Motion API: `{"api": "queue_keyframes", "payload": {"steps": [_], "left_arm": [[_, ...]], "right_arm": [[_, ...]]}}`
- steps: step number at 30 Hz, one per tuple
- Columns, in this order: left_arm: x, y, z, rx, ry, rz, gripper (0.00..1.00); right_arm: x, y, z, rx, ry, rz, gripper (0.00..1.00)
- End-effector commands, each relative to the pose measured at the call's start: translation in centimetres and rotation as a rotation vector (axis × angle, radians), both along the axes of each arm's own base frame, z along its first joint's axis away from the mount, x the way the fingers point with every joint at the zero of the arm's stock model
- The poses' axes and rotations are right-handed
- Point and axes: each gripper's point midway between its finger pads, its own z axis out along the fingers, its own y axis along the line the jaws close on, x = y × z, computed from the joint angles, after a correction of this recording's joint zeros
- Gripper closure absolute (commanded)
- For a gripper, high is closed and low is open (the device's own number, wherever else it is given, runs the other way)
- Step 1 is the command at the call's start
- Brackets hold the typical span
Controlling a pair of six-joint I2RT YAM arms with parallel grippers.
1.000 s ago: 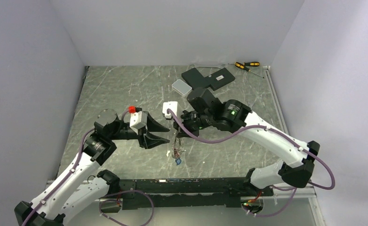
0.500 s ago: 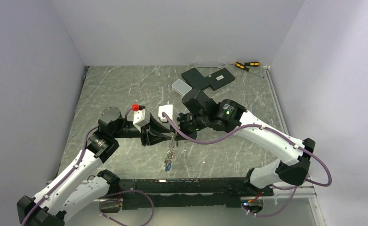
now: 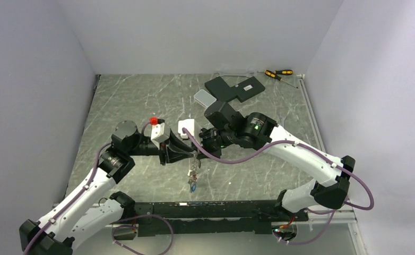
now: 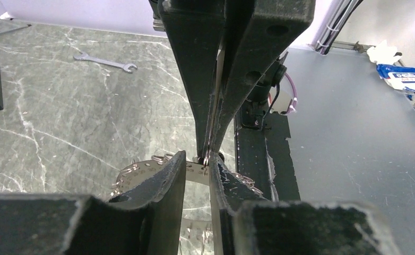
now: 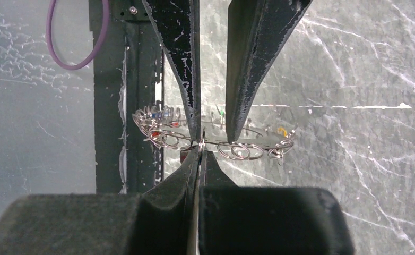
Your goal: Put the keys on the keyring
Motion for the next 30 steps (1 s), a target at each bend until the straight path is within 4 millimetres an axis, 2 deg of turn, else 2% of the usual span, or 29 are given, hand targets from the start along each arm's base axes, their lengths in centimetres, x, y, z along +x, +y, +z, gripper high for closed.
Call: {"api": "queue_keyframes", "payload": {"steps": [1, 7, 10, 15, 17, 18, 19, 21, 26, 30], "left_arm": [[-0.3, -0.3, 0.7, -0.012, -0.03, -0.027, 0.75], [-0.4, -0.3, 0.4, 0.001, -0.033, -0.027, 0.87], [-0.6, -0.3, 0.5, -0.002, -0.038, -0.033, 1.0], [-0.7, 0.1, 1.5, -0.024, -0.077, -0.008, 1.0], [-0.8, 0.3, 2.0, -0.036, -0.1, 0.006, 1.0], [-0.9, 0.5, 2.3, -0.045, -0.113, 0.016, 1.0], [-0.9, 0.6, 2.5, -0.052, -0.118, 0.023, 1.0], [-1.0, 0.8, 3.1, -0.072, -0.136, 0.033, 1.0], [-1.5, 1.3, 4.5, -0.123, -0.176, 0.047, 1.0], [-2.0, 1.6, 5.6, -0.179, -0.197, 0.039, 1.0]], "right_arm": [[0.3, 1.9, 4.2, 0.144, -0.074, 0.041, 1.0], [0.2, 2.1, 4.7, 0.168, -0.085, 0.051, 1.0], [0.0, 2.0, 5.1, 0.189, -0.09, 0.055, 1.0], [-0.2, 1.7, 5.8, 0.238, -0.111, 0.048, 1.0], [-0.4, 1.4, 5.8, 0.253, -0.118, 0.047, 0.9], [-0.5, 1.3, 5.8, 0.264, -0.121, 0.046, 0.76], [-0.6, 1.1, 5.9, 0.278, -0.126, 0.044, 0.67], [-0.7, 0.7, 5.9, 0.304, -0.137, 0.035, 0.57], [-1.5, -0.1, 6.5, 0.433, -0.158, 0.019, 0.54], [-1.7, 0.0, 8.0, 0.571, -0.166, -0.002, 0.54]]}}
